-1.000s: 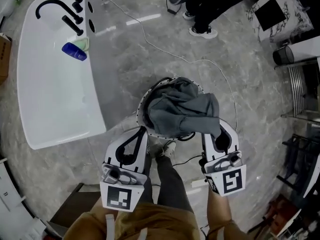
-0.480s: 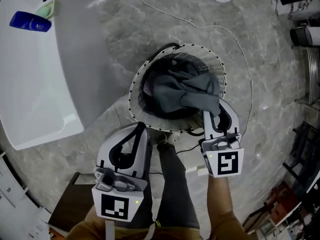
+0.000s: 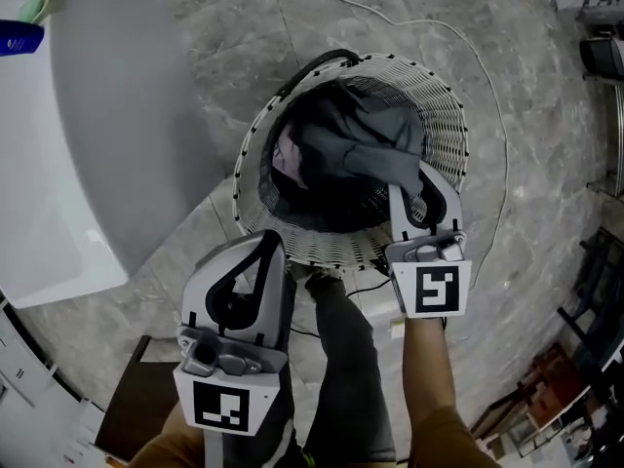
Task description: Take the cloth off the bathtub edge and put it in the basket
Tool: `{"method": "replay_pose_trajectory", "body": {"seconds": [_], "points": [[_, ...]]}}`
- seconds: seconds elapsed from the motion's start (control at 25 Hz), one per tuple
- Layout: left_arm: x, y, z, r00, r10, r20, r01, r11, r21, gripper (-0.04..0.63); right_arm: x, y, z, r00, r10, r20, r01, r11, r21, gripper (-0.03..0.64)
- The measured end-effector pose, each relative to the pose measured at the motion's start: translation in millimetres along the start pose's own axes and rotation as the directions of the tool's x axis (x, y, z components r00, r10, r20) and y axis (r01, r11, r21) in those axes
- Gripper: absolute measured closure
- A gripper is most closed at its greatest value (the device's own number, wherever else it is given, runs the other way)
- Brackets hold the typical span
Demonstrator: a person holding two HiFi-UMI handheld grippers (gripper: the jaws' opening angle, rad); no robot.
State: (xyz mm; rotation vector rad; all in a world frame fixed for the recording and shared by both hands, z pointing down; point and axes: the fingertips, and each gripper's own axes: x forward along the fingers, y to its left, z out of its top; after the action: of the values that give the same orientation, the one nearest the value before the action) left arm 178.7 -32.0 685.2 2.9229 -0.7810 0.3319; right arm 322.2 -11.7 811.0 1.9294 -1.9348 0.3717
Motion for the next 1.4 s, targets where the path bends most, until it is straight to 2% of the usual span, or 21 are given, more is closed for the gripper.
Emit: {"method": "replay_pose_trajectory", "body": {"seconds": [0.12,0.24,0.32,0.44,0.64,0.92,1.12,1.32,1.36,1.4], "points": [[5.4,0.0,-21.9,1.0,0.002,-0.013,-0.002,1.0,-0.005,0.589,11.0,-0.2,-30.0,0.999,-0.015,-0.05,0.015,1.0,0.004,0.541],[11.1,0.4,-39.0,1.0,0.003,-0.024,-0.004,1.0,-0.011,0.589,25.7,6.2,-70.7,0.983,0.04,-0.179,-0.034,0.999,0.037,0.528],[13.8,-0.5,-46.7,0.999,-0.001,-0.033,0.0,1.0,-0.014,0.589,34.7,11.8,-93.2,0.962,0.088,-0.26,-0.07,0.995,0.075,0.449],[17.4,-1.9,-55.7,0.999,0.0,-0.051,-0.001,1.0,-0.021,0.589,38.5,13.8,-111.5,0.937,0.124,-0.326,-0.096,0.99,0.1,0.396],[21.9,-8.2,-62.8,0.998,-0.006,-0.069,0.004,0.999,-0.037,0.589,34.3,28.6,-123.1,0.884,0.222,-0.411,-0.193,0.975,0.111,0.353],[21.9,-8.3,-40.7,0.998,0.001,-0.057,-0.003,0.999,-0.037,0.589,17.8,27.4,-102.4,0.862,0.266,-0.432,-0.223,0.963,0.149,0.339],[13.9,-13.8,0.0,0.999,0.0,-0.047,-0.002,0.999,-0.041,0.589,-9.9,15.7,-66.9,0.875,0.253,-0.412,-0.2,0.965,0.169,0.341],[2.6,-18.9,48.9,0.999,-0.003,-0.036,0.002,1.0,-0.019,0.589,-40.8,3.6,-12.1,0.916,0.225,-0.333,-0.158,0.964,0.215,0.345],[-0.2,-20.7,59.3,0.999,-0.004,-0.034,0.003,1.0,-0.013,0.589,-48.0,1.0,1.3,0.926,0.219,-0.307,-0.151,0.962,0.229,0.371],[-2.9,-22.8,69.9,1.0,-0.006,-0.03,0.006,1.0,-0.006,0.589,-55.2,-1.9,15.2,0.937,0.21,-0.279,-0.143,0.96,0.241,0.442]]}}
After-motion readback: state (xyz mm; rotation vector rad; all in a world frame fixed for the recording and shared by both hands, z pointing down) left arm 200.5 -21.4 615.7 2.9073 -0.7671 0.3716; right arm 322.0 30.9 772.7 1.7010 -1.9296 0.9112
